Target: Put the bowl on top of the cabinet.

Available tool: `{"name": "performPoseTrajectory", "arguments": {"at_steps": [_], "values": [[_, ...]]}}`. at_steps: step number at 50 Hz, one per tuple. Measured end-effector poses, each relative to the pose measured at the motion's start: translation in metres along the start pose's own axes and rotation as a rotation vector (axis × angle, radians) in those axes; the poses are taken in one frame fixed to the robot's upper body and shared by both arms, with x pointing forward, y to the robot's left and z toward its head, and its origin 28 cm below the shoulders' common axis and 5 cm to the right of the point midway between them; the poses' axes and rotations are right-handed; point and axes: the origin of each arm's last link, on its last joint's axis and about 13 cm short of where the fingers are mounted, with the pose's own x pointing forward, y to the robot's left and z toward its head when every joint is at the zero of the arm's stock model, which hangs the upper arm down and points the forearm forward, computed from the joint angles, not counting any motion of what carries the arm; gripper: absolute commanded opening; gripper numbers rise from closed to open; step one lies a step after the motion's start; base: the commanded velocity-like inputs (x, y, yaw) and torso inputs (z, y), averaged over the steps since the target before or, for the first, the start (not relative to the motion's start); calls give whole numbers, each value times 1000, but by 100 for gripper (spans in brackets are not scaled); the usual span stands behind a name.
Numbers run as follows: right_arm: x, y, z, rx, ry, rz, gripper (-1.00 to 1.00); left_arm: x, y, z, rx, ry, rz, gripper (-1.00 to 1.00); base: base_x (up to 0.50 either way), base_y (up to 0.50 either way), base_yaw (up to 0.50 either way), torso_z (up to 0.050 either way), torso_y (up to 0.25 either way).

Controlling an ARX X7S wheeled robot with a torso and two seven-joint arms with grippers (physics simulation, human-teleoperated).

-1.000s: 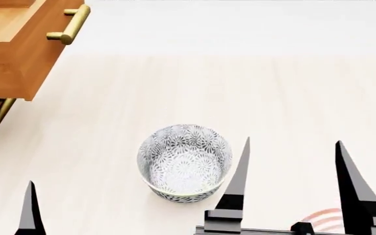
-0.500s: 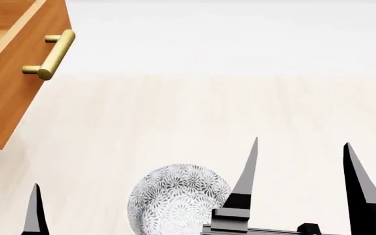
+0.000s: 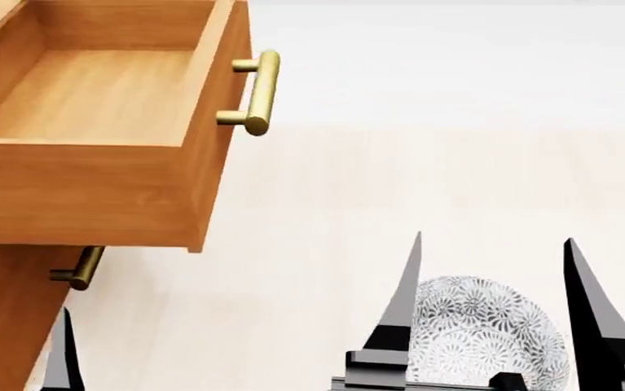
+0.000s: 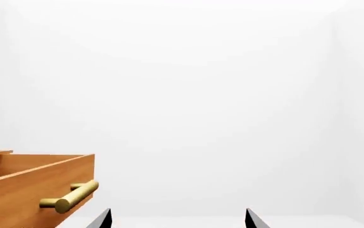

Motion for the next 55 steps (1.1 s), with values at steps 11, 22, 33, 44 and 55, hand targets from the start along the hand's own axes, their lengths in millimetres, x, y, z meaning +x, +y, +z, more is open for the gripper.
{"name": "performPoseTrajectory", "arguments": {"at_steps": [11, 22, 33, 44, 55], "values": [[0, 0, 0, 4, 1, 3, 100, 0, 0, -1, 0, 4, -1, 100, 0, 500, 0, 0, 0], [0, 0, -1, 9, 3, 4, 100, 0, -1, -1, 0, 7, -1, 100, 0, 500, 0, 0, 0], [-1, 0, 0, 35, -6, 2, 100, 0, -1, -2, 12, 15, -3, 100, 0, 45, 0, 27, 0], [0, 0, 0, 54, -12, -3, 100, -1, -2, -2, 20, 21, -6, 100, 0, 0, 0, 49, 0], [-1, 0, 1, 61, -16, -6, 100, 0, -2, -2, 24, 21, -8, 100, 0, 0, 0, 49, 0]]}}
